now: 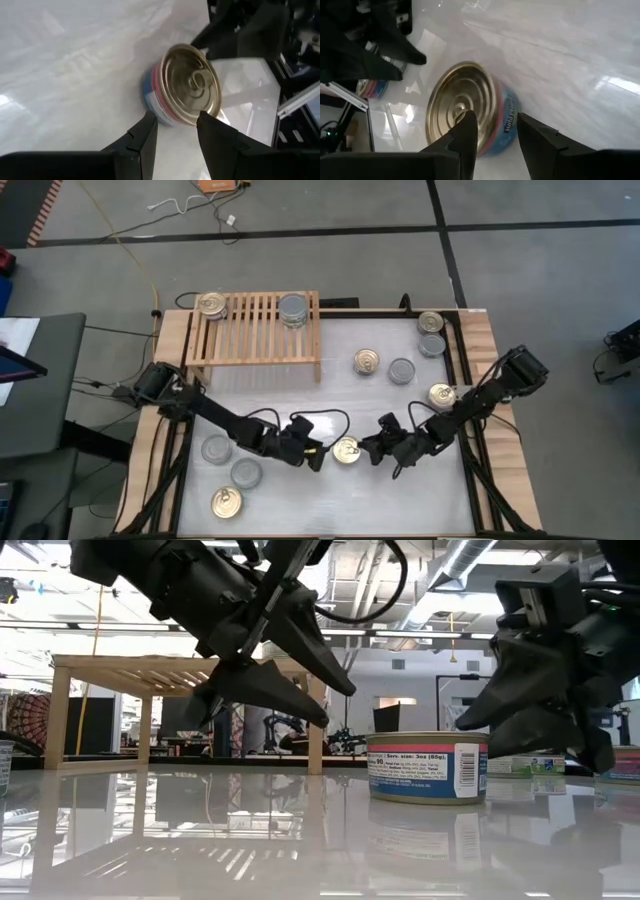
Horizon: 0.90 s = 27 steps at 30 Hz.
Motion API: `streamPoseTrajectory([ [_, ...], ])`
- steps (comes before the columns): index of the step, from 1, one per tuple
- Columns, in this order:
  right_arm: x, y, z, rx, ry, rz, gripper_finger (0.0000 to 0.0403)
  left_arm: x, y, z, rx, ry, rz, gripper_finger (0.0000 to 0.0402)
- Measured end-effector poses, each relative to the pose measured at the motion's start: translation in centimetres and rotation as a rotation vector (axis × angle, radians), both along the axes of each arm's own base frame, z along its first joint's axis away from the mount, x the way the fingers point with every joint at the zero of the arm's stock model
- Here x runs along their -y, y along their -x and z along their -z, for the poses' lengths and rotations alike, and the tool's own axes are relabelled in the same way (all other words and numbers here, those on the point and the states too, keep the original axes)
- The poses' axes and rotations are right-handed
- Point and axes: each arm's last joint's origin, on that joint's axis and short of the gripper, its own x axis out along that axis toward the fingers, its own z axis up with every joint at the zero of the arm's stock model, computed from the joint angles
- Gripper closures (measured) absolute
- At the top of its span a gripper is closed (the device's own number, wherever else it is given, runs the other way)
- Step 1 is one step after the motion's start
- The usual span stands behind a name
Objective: Stack canned seafood by type on shelf
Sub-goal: Stack the blue tuna can on top of the blue tuna can on the shelf
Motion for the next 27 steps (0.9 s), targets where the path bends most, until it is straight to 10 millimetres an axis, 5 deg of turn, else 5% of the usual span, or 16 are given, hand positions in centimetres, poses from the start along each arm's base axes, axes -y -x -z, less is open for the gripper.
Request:
streamPoseTrajectory([
  [13, -0.8, -2.1, 0.5, -0.034, 0.059, -0.054, 0.0247, 0.5, 0.2, 0.0, 0.007, -0.002, -0.027, 0.0269],
  [27, -0.7, -2.0, 0.5, -0.041, 0.097, -0.06, 0.0357, 2.0, 0.8, 0.1, -0.003, 0.074, 0.034, 0.0257],
])
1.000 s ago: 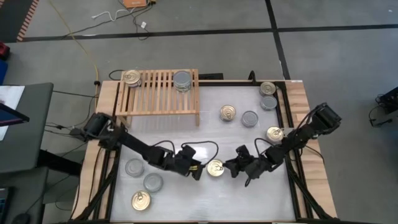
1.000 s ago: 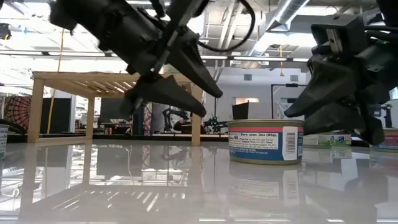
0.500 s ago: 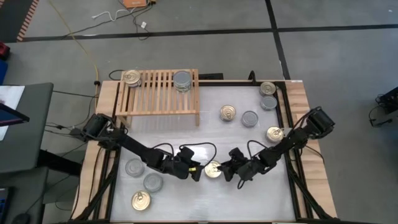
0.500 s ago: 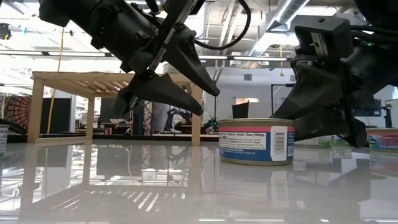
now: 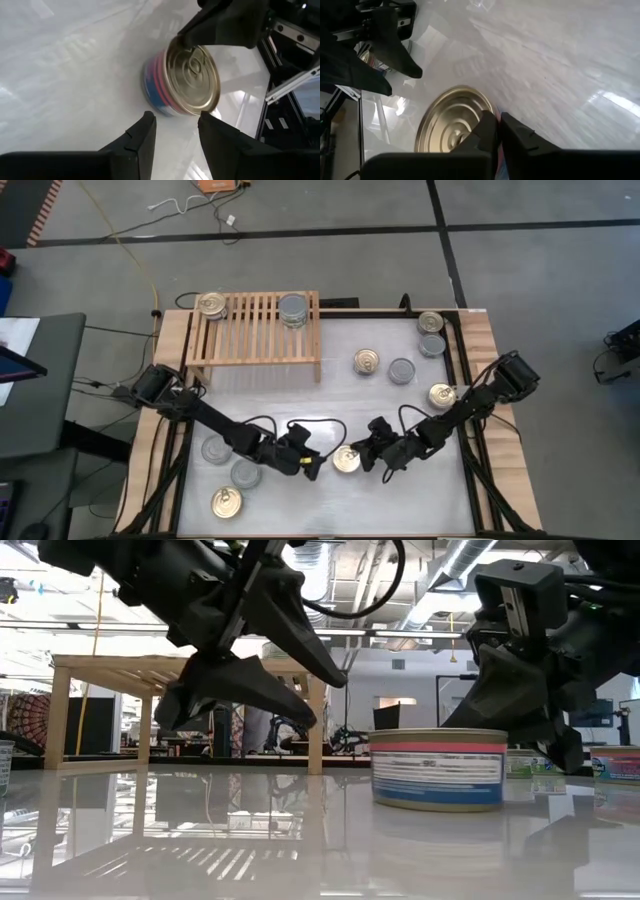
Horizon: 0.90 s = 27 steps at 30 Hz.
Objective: Stack canned seafood by type on shelf
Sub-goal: Stack the blue tuna can on top of the blue tuna can on the shelf
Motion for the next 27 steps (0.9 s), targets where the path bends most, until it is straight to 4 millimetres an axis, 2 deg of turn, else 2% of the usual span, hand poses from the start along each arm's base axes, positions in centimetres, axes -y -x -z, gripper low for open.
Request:
streamPoseTrajectory([
  [6, 0.0, 0.0, 0.0, -0.005, 0.018, -0.01, 0.0363, 0.0, 0.0, 0.0, 0.003, 0.007, -0.009, 0.0213],
  [11, 0.0, 0.0, 0.0, -0.007, 0.031, -0.016, 0.0363, 0.0, 0.0, 0.0, 0.007, 0.091, -0.064, 0.018],
  [13, 0.0, 0.0, 0.1, -0.008, 0.033, -0.016, 0.0364, 0.2, -0.3, 0.6, 0.01, 0.14, -0.081, 0.0175],
  [18, 0.1, 0.1, 0.2, -0.021, 0.042, -0.014, 0.0364, 0.6, -1.3, 3.8, -0.026, 0.282, -0.083, 0.0173],
  [20, 0.0, 0.2, 0.2, -0.025, 0.041, -0.015, 0.0364, 0.5, -1.8, 4.4, 0.002, 0.331, -0.111, 0.0173],
  [27, -0.3, 0.6, 0.4, -0.049, 0.044, -0.011, 0.0365, 0.7, -2.2, 4.2, 0.117, 0.313, -0.179, 0.0172],
])
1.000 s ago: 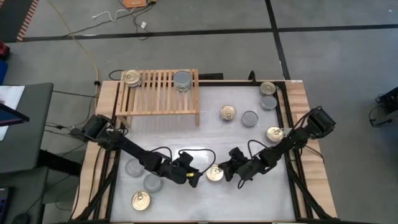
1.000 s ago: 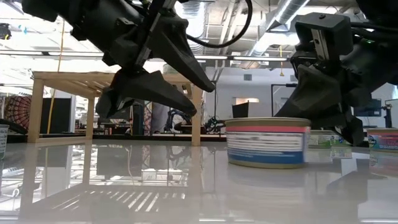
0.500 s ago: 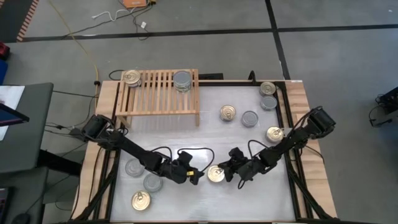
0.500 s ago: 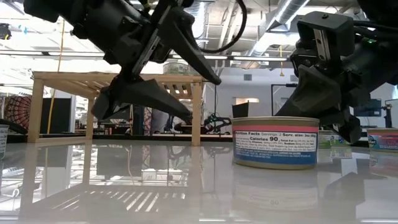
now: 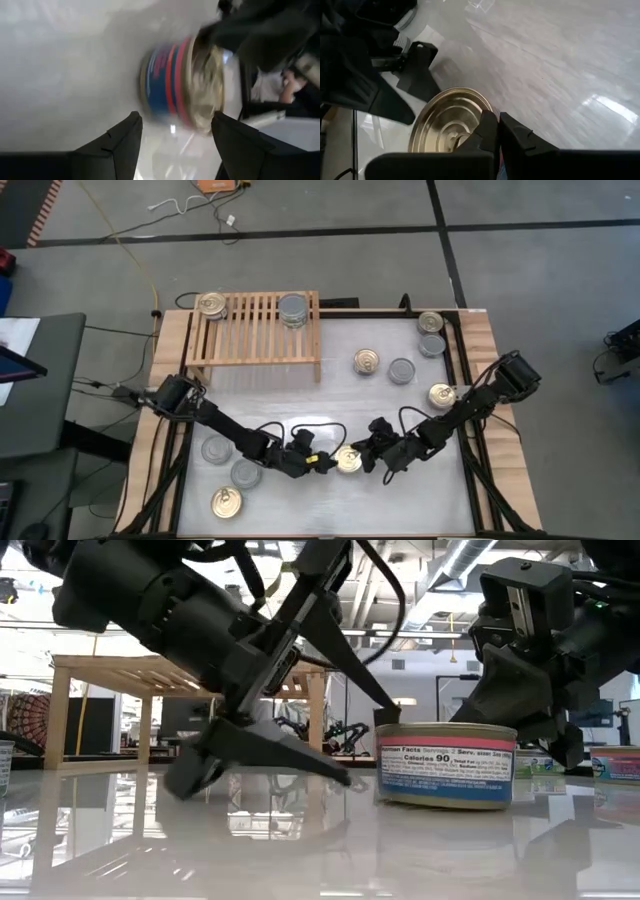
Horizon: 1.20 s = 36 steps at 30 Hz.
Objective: Stack canned seafood by type on shelf
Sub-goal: Stack the blue tuna can on top of the blue tuna can on the shelf
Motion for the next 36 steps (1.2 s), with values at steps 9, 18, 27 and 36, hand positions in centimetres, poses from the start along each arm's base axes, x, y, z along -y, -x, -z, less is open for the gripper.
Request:
streamPoseTrajectory([
  [9, -0.1, 0.2, 0.2, -0.019, -0.002, -0.001, 0.0365, -0.1, -0.3, -0.2, -0.002, -0.001, -0.018, 0.0172],
  [18, -0.5, 0.7, 0.4, -0.045, -0.003, -0.004, 0.0377, 0.1, -1.2, -1.4, 0.041, -0.022, -0.036, 0.0172],
  [27, -0.8, 1.4, 1.1, -0.1, 0.002, -0.023, 0.038, 0.5, -1.3, -1.5, 0.008, 0.037, -0.011, 0.0172],
  [36, -0.6, 1.5, 0.1, -0.055, 0.05, -0.008, 0.038, 0.5, -1.3, -1.6, 0.012, -0.01, 0.005, 0.0173],
])
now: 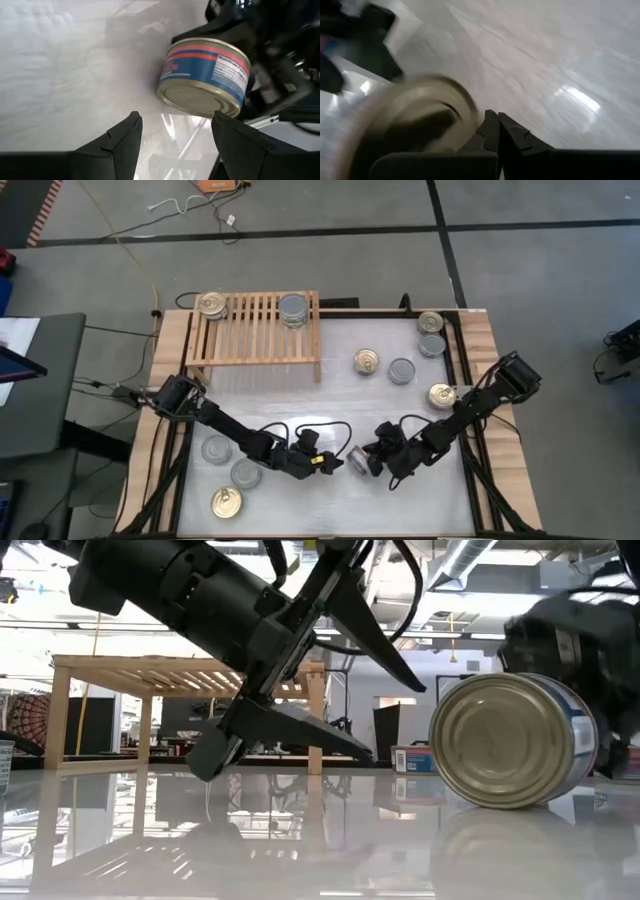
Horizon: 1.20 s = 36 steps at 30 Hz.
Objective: Stack canned seafood by type on shelf
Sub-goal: Stack the blue tuna can on top of the blue tuna can on the shelf
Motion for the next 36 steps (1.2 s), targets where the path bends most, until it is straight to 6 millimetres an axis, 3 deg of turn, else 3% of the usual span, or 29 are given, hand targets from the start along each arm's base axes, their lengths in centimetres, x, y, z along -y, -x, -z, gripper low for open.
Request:
streamPoseTrajectory([
  [7, 0.6, 0.7, -3.3, 0.049, 0.014, -0.021, 0.0381, -0.1, 0.1, -1.1, 0.02, -0.082, 0.043, 0.0173],
  [12, 0.9, 2.4, -4.4, -0.136, 0.048, 0.054, 0.0387, -0.3, 0.9, -3.5, 0.015, -0.181, 0.087, 0.0173],
  [20, -2.9, 3.3, -6.6, -0.318, 0.102, 0.09, 0.0389, -0.2, 4.5, -4.9, -0.191, -0.369, 0.007, 0.0173],
  [28, -7.0, 4.4, -5.7, -0.495, 0.122, 0.182, 0.0389, -0.4, 5.8, -4.0, -0.312, -0.434, -0.005, 0.0173],
  [36, -8.4, 5.1, -3.9, -0.609, 0.106, 0.253, 0.0372, -1.2, 7.1, -1.8, -0.318, -0.426, -0.005, 0.0172],
])
